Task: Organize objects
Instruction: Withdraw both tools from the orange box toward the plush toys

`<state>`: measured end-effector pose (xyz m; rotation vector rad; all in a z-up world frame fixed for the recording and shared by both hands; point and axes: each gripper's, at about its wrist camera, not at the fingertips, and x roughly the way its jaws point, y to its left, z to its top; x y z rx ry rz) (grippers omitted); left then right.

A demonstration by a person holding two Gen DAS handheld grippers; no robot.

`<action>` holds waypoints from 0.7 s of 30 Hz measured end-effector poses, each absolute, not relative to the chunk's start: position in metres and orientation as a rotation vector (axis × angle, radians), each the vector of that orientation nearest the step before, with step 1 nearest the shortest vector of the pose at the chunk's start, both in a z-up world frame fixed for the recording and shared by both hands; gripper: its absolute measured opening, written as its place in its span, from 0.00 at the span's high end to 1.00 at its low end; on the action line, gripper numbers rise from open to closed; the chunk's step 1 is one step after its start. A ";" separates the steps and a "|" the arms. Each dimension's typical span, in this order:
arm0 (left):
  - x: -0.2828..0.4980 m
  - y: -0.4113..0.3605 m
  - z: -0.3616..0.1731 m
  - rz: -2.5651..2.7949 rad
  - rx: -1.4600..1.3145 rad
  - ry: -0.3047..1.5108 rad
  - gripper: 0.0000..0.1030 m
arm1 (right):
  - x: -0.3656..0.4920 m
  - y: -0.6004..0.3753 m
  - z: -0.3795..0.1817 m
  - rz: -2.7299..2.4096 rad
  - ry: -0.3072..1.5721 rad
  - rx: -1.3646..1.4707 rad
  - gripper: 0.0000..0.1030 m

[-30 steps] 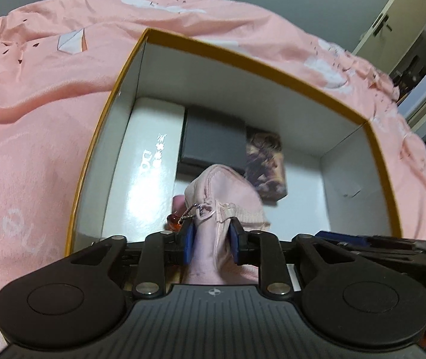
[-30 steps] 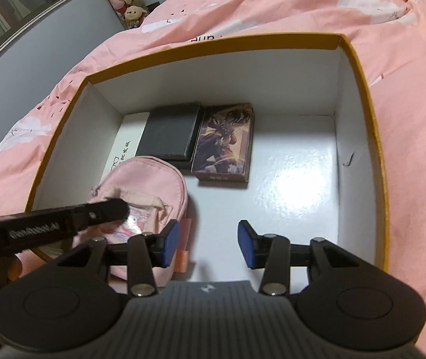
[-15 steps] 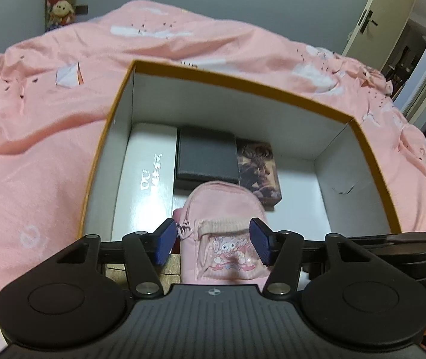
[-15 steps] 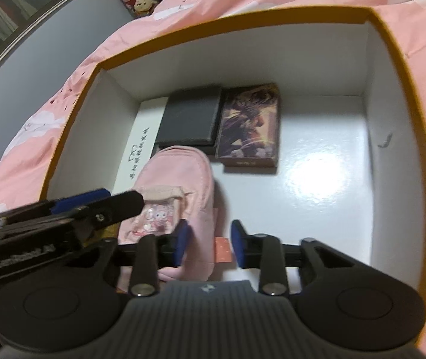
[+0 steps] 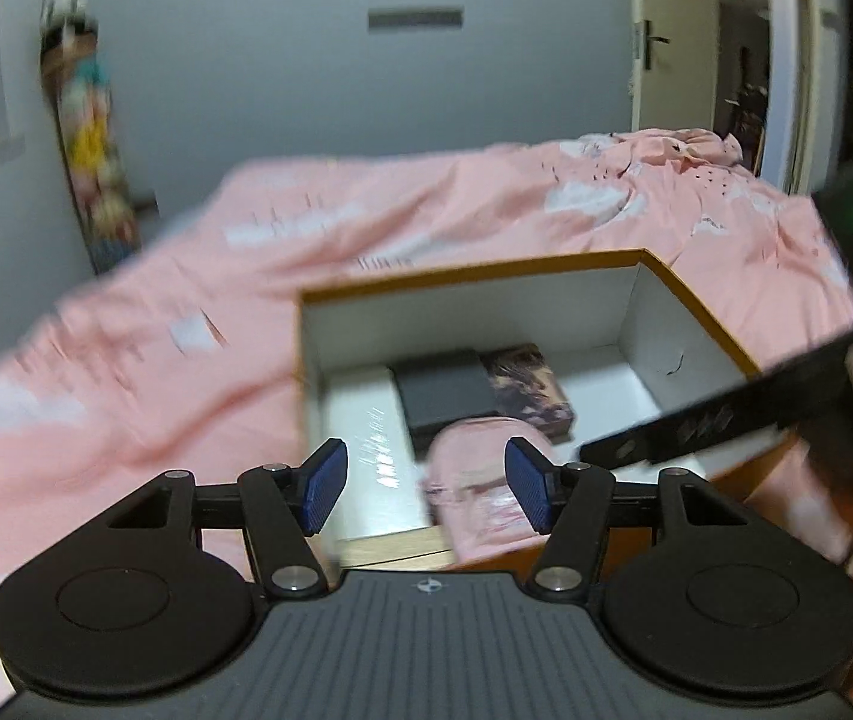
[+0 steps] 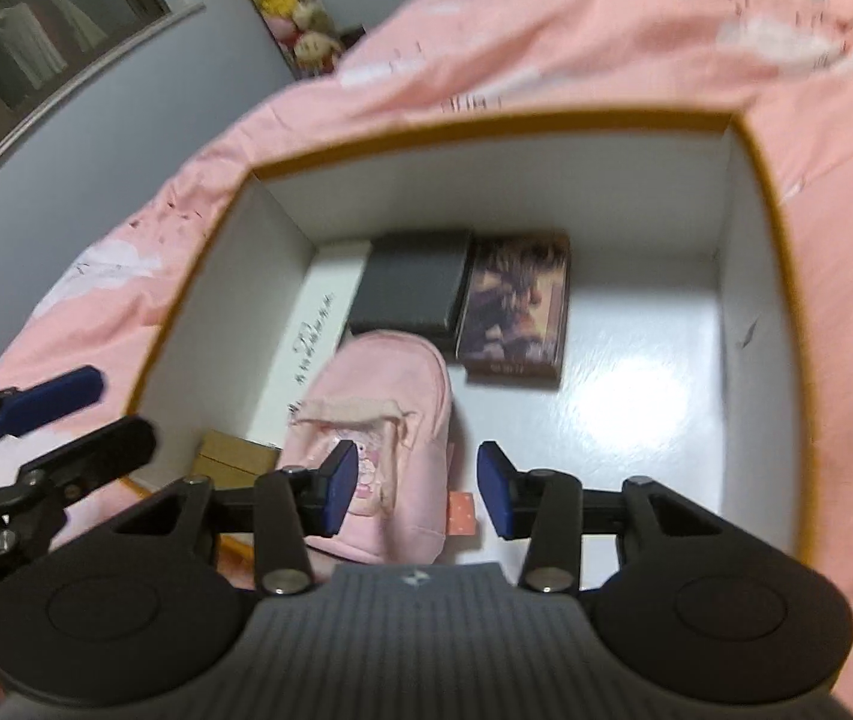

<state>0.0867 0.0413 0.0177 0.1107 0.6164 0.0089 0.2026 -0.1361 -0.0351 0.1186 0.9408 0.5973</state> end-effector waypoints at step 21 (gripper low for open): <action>-0.002 0.090 -0.003 0.321 0.473 0.541 0.28 | 0.081 -0.228 -0.003 0.390 0.780 0.034 0.35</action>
